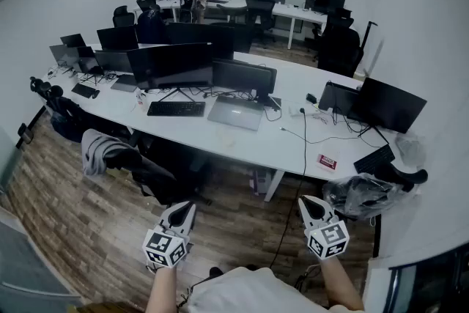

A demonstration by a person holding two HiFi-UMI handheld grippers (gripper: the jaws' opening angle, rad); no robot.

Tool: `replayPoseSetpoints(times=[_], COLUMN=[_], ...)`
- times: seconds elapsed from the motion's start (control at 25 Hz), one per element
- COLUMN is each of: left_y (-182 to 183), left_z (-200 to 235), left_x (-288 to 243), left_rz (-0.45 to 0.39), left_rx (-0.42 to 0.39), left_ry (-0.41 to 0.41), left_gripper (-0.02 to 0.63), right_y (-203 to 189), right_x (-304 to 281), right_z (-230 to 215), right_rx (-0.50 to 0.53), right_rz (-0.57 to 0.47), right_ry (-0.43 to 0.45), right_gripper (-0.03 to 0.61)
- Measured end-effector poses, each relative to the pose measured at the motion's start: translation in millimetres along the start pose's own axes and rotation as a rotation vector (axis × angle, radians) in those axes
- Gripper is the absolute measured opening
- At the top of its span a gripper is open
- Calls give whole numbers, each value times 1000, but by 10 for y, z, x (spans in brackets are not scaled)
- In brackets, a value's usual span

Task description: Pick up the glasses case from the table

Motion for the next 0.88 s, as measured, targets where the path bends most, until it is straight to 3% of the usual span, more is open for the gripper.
replayPoseSetpoints(times=[0.88], left_y=[-111], left_z=[-104], left_x=[-190], left_rz=[33], left_rx=[-3], left_ry=[31], left_gripper=[11], right_y=[-132], right_x=[-51], right_z=[-325], right_rx=[-62], right_rz=[-11], right_ry=[4], right_gripper=[2])
Point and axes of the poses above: the fingertips, and each gripper's own axes: x backward along the fingers, z to its left, y out of its top, the point moved 1 cm from there along x, backward along the fingers, and after that the axes turned 2 degrees about -z, right-handed, at the moved point
